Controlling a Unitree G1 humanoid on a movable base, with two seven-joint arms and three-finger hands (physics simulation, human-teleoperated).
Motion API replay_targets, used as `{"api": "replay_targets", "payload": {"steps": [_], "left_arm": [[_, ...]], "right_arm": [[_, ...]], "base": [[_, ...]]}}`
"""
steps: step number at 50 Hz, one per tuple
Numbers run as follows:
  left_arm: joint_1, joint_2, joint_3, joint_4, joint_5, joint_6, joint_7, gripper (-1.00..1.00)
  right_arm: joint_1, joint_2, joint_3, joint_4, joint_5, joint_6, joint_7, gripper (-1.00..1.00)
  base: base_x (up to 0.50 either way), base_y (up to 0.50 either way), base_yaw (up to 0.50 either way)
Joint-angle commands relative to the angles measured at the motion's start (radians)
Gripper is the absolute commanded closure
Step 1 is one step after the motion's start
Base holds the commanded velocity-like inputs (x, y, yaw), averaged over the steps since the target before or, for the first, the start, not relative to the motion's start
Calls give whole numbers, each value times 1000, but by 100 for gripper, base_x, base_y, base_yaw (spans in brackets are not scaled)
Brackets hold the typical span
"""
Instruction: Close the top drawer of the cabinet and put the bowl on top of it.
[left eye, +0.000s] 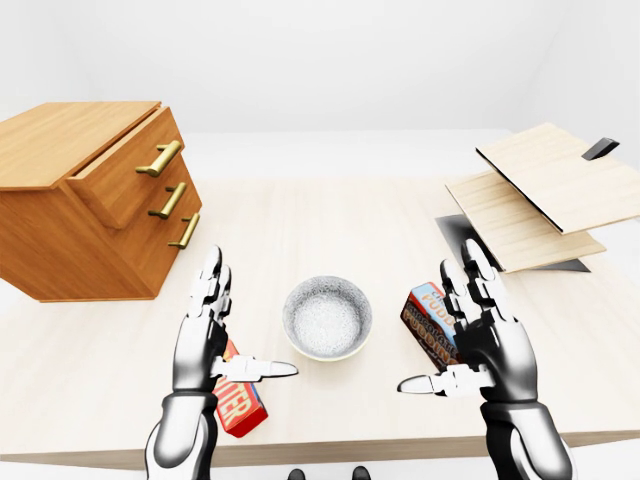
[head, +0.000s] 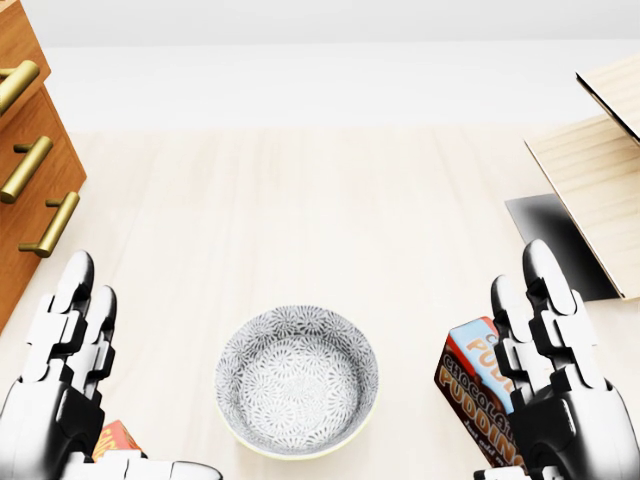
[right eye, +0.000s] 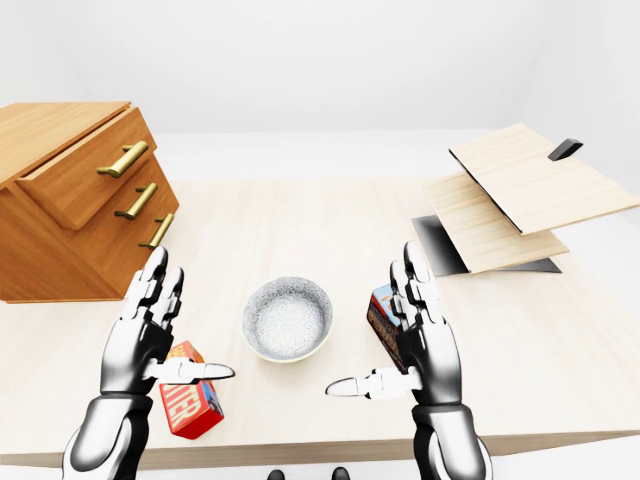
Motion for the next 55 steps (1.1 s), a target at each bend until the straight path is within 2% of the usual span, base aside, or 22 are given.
{"api": "replay_targets", "payload": {"steps": [1, 17, 29, 55], "left_arm": [[-2, 2, -4, 2, 2, 0, 1, -100], [1, 2, -6, -10, 4, 0, 2, -100], [5, 3, -14, -17, 7, 0, 5, -100], [-38, 10, -17, 66, 17, 0, 5, -100]], "right_arm": [[2, 1, 3, 6, -7, -17, -1, -100], [8, -6, 24, 16, -27, -42, -17, -100], [12, -9, 17, 2, -15, -34, -13, -100], [17, -7, 19, 7, -16, -41, -2, -100]], "base": [[0, 0, 0], [0, 4, 0], [0, 25, 0], [0, 24, 0]]}}
